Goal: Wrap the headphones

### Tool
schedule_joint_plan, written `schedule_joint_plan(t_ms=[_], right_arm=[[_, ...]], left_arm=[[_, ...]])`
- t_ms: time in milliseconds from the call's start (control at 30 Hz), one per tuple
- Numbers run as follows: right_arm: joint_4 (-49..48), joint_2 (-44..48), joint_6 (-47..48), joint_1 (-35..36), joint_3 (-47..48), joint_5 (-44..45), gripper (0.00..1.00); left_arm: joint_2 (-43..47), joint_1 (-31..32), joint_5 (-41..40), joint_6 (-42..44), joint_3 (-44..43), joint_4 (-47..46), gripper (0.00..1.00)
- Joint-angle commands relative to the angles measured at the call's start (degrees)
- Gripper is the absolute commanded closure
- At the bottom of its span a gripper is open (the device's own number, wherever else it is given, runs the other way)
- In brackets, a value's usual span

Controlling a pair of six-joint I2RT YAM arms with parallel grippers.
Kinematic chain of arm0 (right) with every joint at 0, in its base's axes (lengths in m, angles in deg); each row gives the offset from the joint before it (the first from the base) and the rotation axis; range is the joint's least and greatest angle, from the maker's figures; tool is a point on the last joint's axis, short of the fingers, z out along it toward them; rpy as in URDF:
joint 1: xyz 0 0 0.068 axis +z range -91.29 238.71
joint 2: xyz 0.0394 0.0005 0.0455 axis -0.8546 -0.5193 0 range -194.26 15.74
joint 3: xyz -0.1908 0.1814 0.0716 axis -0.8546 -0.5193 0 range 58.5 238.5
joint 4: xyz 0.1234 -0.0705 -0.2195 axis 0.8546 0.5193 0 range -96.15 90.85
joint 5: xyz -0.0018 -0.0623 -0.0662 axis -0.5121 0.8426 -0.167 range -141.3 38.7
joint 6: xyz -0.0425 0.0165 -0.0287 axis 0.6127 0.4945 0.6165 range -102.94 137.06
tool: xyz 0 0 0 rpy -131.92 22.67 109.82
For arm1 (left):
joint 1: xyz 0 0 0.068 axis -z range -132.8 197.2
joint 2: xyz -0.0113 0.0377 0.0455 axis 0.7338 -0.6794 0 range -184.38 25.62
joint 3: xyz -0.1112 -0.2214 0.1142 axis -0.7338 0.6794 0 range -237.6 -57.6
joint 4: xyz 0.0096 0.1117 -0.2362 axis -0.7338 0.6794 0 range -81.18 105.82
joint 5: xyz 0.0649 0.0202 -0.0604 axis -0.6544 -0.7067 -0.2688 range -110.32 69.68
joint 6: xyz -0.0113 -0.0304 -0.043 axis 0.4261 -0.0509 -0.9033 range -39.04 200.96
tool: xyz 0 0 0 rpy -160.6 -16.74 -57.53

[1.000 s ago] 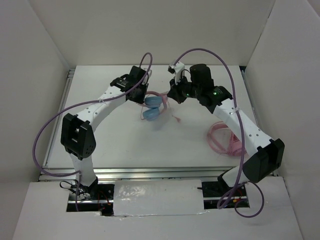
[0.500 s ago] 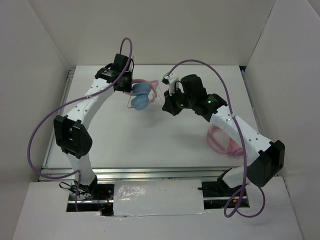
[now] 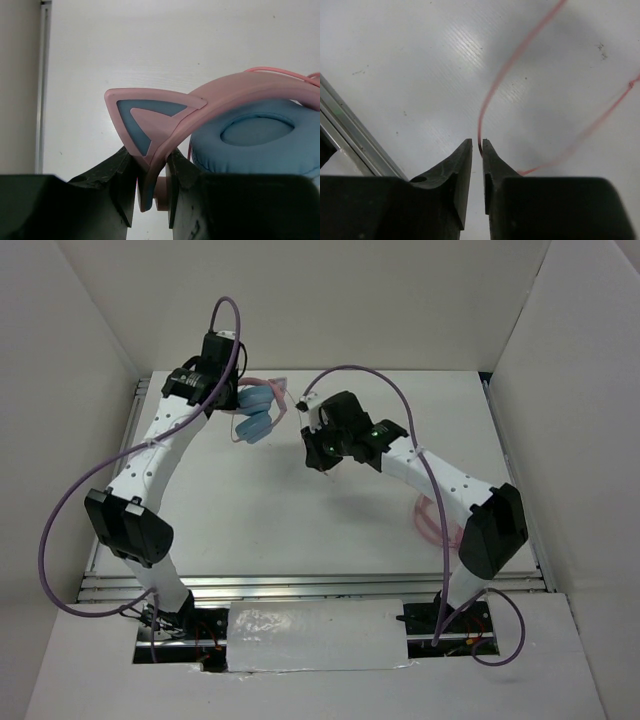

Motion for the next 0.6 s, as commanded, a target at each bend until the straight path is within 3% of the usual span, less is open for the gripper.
schedule_joint_plan(t_ms=[0,167,267,400,467,567], right_arm=[[1.5,-1.9,-0.5,1.8,5.1,0.5,0.77],[-2.5,-1.9,0.3,2.3,3.7,-3.2,0.71],[-6.6,0.0,1.3,2.1,0.6,-7.2,0.74],[-13.8,5.2,0.9,2.3,-4.7,-9.3,0.88],[-15.5,7.2,0.7,2.5,-6.5,-9.2,1.00],[-18.3,11.7,1.3,3.2,-8.2,-10.2,1.00]], left_arm=[[5.7,-0.8,-3.6,0.9,0.8,-6.2,1.00],[10.2,-0.8,5.8,1.9,5.6,-12.7,1.00],[12.2,-0.9,10.1,1.8,7.3,-16.8,1.00],[11.9,-0.5,6.5,0.4,5.2,-17.1,1.00],[11.0,-0.4,5.4,-0.1,5.0,-16.7,1.00],[10.2,0.0,2.4,-0.1,6.0,-16.4,1.00]])
